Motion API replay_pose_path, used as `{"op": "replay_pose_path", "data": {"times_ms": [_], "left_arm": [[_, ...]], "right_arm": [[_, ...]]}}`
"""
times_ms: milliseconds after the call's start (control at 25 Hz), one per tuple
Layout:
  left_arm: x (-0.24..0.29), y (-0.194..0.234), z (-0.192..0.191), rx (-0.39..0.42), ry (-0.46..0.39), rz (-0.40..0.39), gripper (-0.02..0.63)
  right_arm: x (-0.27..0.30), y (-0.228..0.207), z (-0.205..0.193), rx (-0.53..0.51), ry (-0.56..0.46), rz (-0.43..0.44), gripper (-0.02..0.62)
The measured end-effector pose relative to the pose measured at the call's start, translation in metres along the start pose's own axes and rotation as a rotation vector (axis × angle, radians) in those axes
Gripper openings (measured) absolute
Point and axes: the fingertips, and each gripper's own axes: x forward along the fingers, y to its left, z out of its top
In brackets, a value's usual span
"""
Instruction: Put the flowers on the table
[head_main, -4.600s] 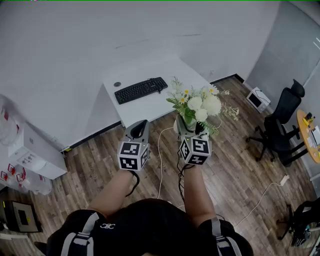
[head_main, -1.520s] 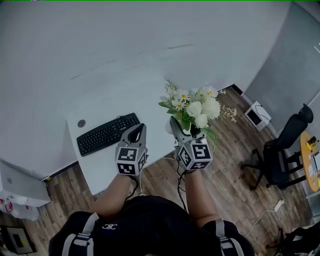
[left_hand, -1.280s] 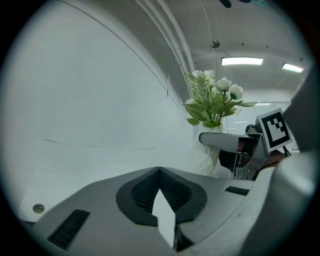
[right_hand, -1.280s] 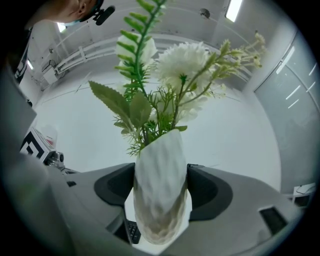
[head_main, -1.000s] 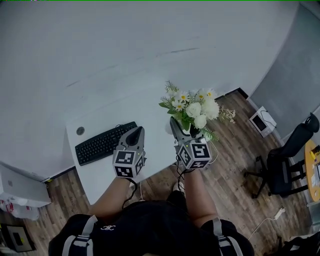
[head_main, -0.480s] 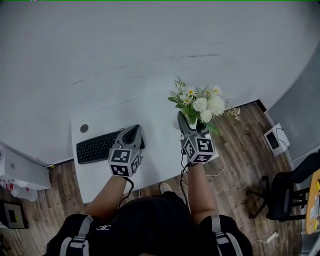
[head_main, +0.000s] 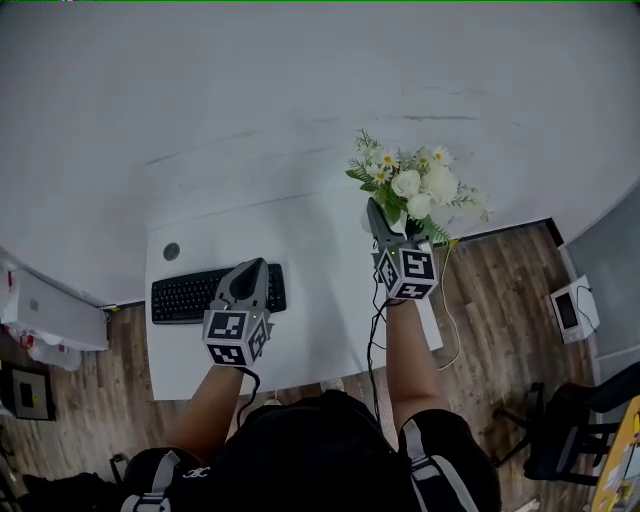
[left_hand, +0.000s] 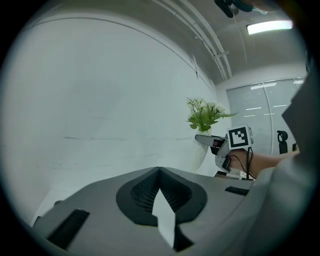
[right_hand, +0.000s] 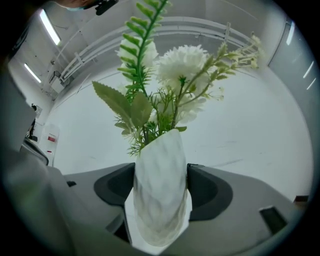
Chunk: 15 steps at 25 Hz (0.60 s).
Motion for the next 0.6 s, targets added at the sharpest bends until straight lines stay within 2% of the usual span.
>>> {"op": "replay_pose_path", "data": {"times_ms": [320, 600], "left_arm": [[0.023, 0.011, -0.028, -0.038, 0.065, 0.151, 0.012], [0.054, 0.016, -0.061, -0.072, 0.131, 0.204, 0.012]], "right_arm": [[0.076, -0.052, -0.045, -0.042, 0.036, 0.073, 0.331], [0.136, -0.084, -0.102, -0.058, 0.092, 0.098, 0.331]]}}
